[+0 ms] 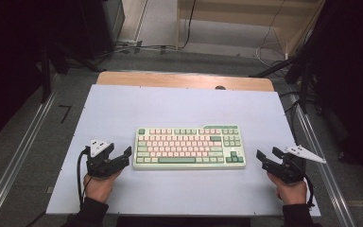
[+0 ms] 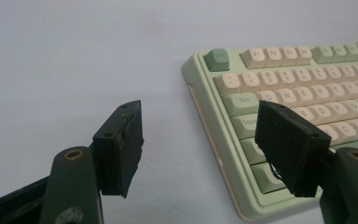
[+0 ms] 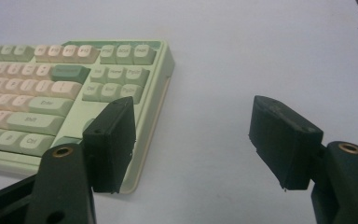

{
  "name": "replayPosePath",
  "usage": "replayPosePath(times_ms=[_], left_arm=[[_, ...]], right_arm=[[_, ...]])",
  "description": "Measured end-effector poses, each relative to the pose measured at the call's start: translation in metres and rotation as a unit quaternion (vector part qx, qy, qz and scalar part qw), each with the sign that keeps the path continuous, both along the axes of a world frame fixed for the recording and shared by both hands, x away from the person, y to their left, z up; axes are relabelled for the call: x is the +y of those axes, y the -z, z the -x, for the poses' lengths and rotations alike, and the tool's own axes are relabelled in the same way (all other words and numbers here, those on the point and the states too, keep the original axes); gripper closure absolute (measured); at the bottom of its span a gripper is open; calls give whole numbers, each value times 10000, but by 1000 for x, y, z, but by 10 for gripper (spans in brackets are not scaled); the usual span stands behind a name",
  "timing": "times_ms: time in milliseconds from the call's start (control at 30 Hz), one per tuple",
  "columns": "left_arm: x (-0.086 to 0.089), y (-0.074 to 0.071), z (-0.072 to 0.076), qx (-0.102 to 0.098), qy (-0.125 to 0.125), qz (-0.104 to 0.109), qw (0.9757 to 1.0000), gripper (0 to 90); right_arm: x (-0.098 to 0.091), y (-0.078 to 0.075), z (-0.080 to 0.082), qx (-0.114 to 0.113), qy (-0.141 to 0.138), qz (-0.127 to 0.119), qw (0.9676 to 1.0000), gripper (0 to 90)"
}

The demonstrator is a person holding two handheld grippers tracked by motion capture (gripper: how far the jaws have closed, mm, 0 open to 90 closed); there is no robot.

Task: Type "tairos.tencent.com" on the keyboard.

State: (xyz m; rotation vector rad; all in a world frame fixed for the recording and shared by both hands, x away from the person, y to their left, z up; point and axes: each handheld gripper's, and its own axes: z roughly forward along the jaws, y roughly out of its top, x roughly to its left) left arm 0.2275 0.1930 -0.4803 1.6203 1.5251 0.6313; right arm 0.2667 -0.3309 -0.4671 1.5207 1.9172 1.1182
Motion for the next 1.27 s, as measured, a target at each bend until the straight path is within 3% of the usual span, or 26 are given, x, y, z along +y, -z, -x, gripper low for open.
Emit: replayPosePath(times_ms=[1000,1267], left_arm=[[22,5,11,92,-227,-59,9997,330],[27,15,5,276,-329,-152,9990,312]], right_arm=[[-39,4,12,86,488,-38,9988,297],[-45,6,12,139,592,-89,9981,276]])
